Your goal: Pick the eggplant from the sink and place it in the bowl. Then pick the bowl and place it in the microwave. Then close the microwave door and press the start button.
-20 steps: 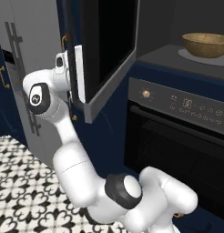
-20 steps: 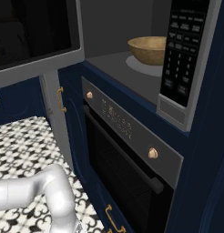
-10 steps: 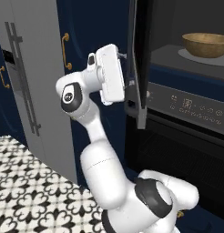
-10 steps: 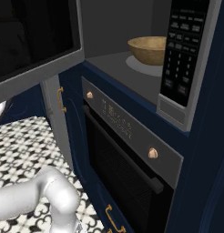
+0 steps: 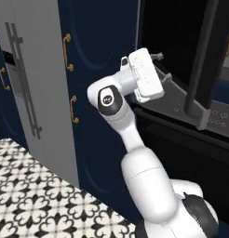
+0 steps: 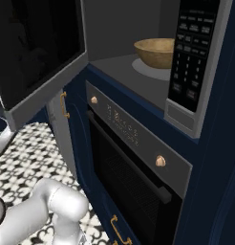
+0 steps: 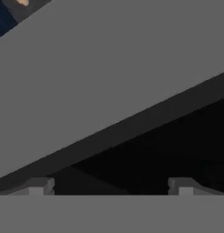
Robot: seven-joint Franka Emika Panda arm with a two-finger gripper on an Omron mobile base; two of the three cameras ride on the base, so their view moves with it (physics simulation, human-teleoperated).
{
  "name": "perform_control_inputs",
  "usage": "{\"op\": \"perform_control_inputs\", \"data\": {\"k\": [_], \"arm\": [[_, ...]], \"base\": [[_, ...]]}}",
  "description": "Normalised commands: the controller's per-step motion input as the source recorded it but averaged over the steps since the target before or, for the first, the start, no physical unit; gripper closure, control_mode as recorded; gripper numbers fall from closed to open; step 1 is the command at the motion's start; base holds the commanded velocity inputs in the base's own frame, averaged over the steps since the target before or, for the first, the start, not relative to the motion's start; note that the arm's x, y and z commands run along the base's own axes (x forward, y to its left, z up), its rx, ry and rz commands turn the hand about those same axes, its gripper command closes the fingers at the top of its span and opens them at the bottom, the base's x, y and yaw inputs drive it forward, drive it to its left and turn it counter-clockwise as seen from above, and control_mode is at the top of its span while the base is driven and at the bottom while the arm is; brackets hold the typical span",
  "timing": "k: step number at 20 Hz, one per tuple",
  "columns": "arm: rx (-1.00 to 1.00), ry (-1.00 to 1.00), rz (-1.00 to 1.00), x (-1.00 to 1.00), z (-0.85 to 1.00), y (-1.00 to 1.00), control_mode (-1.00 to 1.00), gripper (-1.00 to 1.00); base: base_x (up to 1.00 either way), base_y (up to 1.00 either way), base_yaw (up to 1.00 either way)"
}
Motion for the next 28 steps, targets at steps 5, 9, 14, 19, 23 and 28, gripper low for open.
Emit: {"op": "perform_control_inputs", "data": {"k": [5,9,14,19,23,28], "arm": [[0.13,0.29,-0.13,0.00,0.57,-0.50,-1.00,-1.00],[0.27,0.11,-0.06,-0.02,0.23,-0.48,-1.00,-1.00],[0.88,-0.08,0.01,0.03,-0.11,-0.76,-1.00,-1.00],[0.69,-0.13,0.12,0.25,-0.06,-0.25,-1.00,-1.00],[0.38,-0.89,0.26,-0.02,-0.53,-0.03,-1.00,-1.00],[0.23,-0.85,0.14,0.44,-0.64,-0.25,-1.00,-1.00]], "base": [[0.00,0.00,0.00],[0.00,0.00,0.00],[0.00,0.00,0.00],[0.00,0.00,0.00],[0.00,0.00,0.00],[0.00,0.00,0.00]]}}
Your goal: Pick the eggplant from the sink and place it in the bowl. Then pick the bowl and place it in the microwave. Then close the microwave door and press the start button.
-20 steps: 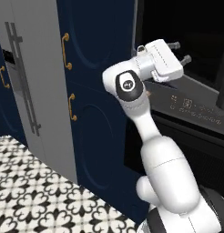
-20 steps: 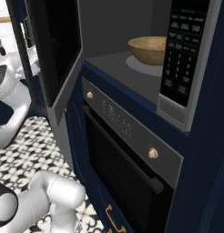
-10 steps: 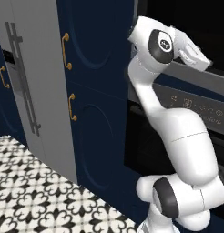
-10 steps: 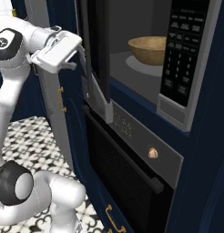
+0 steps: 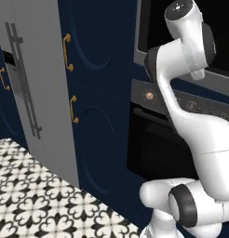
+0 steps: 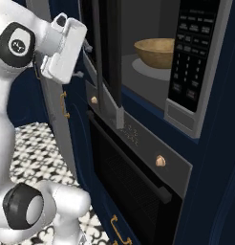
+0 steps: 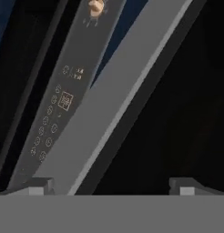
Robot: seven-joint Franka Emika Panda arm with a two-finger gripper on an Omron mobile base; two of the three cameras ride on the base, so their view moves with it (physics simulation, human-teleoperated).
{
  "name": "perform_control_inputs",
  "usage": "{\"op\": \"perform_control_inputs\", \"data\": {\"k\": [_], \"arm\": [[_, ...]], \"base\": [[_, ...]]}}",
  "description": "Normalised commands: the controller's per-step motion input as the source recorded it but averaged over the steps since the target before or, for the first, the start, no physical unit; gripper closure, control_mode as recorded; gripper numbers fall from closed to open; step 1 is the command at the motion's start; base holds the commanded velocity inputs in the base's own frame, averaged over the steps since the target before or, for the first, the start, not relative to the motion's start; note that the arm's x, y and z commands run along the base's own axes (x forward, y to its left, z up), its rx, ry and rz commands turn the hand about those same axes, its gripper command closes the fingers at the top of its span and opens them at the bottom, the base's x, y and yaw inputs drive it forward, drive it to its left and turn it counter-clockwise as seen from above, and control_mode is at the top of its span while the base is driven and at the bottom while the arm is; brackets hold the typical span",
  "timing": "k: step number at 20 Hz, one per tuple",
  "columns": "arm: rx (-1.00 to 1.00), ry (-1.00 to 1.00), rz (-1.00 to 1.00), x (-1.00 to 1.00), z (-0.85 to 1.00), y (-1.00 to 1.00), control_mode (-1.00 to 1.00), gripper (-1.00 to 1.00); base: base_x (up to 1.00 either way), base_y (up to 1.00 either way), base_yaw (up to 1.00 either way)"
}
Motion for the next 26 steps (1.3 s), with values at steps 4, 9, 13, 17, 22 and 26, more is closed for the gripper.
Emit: {"op": "perform_control_inputs", "data": {"k": [4,9,13,17,22,26], "arm": [[0.28,-0.53,0.02,0.78,-0.10,-0.58,-1.00,-1.00],[0.32,-0.52,-0.01,0.95,0.00,-0.64,-1.00,-1.00],[0.33,-0.56,-0.12,0.63,-0.02,-0.54,-1.00,-1.00],[0.38,-0.52,-0.20,0.69,-0.33,-0.42,-1.00,-1.00],[0.42,-0.47,-0.27,-0.21,-0.19,0.10,-1.00,-1.00],[0.61,0.00,-0.15,-0.88,0.77,0.00,-1.00,-1.00]], "base": [[0.00,0.00,0.00],[0.00,0.00,0.00],[0.00,0.00,0.00],[0.00,0.00,0.00],[0.00,0.00,0.00],[0.00,0.00,0.00]]}}
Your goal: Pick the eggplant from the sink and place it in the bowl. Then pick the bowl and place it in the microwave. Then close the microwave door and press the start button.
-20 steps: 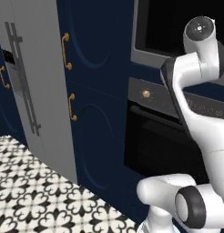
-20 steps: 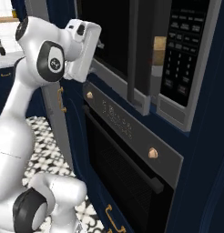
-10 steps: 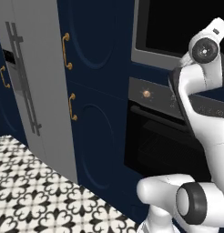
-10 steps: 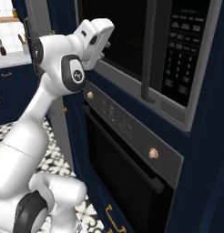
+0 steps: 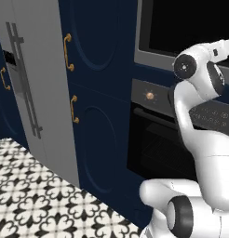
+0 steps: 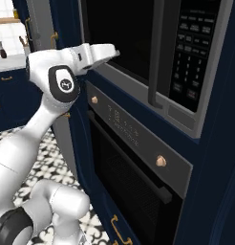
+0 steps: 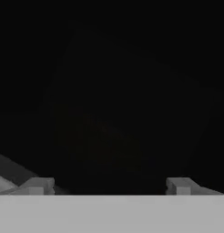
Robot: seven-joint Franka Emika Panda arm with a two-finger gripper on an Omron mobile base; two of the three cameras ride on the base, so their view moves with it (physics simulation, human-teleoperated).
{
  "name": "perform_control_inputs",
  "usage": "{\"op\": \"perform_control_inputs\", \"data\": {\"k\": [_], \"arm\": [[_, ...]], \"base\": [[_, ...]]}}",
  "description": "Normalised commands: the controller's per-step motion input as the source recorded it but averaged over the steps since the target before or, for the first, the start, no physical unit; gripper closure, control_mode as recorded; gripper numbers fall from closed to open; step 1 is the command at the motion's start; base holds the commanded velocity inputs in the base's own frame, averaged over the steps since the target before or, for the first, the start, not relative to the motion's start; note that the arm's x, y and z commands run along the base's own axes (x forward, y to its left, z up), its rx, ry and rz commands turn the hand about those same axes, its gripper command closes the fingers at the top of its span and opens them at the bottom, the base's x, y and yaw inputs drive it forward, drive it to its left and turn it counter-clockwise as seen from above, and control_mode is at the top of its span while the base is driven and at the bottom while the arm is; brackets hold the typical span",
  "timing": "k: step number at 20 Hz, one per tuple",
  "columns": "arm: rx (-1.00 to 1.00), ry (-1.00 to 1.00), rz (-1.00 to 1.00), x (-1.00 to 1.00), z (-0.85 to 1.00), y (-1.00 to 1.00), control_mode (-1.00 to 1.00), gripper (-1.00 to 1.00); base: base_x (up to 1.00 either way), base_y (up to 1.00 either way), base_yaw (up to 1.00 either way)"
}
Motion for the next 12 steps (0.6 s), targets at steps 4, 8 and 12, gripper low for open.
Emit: {"op": "perform_control_inputs", "data": {"k": [4,8,12], "arm": [[0.59,0.11,-0.04,-0.66,0.64,-0.11,-1.00,-1.00],[0.47,-0.08,0.00,-0.86,0.14,-0.02,-1.00,-1.00],[0.27,-0.32,0.00,-0.79,-0.01,0.02,-1.00,1.00]], "base": [[0.00,0.00,0.00],[0.00,0.00,0.00],[0.00,0.00,0.00]]}}
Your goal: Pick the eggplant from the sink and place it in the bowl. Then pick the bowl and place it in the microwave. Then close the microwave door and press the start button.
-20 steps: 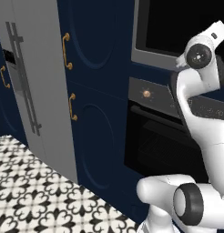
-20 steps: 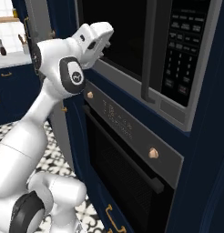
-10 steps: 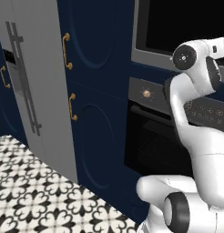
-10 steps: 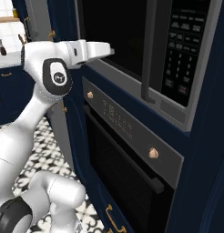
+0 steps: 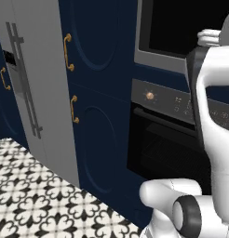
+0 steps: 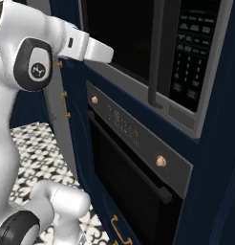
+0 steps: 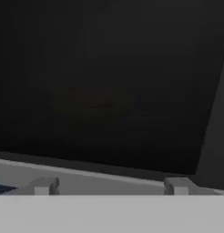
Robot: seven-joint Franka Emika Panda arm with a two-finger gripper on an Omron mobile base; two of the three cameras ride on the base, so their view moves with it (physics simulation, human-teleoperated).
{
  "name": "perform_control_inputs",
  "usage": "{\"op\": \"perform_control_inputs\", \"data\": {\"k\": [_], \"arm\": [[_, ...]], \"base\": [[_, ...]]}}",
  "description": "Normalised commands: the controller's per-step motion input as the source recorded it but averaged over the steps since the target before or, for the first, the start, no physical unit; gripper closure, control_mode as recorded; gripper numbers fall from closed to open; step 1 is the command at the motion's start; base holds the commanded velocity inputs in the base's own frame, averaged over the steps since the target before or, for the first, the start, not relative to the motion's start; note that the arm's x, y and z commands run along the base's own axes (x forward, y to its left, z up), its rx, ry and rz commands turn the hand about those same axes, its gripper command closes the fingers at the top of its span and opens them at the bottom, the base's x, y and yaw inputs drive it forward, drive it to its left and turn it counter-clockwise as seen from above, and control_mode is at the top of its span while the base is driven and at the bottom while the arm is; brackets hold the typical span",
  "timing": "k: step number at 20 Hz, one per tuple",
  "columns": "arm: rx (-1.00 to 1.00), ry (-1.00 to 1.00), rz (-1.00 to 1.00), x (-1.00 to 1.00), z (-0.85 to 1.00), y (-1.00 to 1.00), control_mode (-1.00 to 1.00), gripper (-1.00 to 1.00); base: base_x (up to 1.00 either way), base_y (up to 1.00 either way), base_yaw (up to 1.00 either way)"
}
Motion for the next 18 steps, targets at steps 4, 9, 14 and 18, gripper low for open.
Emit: {"op": "perform_control_inputs", "data": {"k": [4,9,14,18], "arm": [[0.07,-0.30,-0.03,-0.83,0.00,0.00,-1.00,1.00],[-0.03,-0.06,-0.01,-0.72,0.00,0.00,-1.00,1.00],[-0.09,-0.07,0.00,-0.65,-0.11,0.00,-1.00,1.00],[-0.09,0.00,0.00,-0.38,-0.05,0.06,-1.00,1.00]], "base": [[0.00,0.00,0.00],[0.00,0.00,0.00],[0.00,0.00,0.00],[0.00,0.00,0.00]]}}
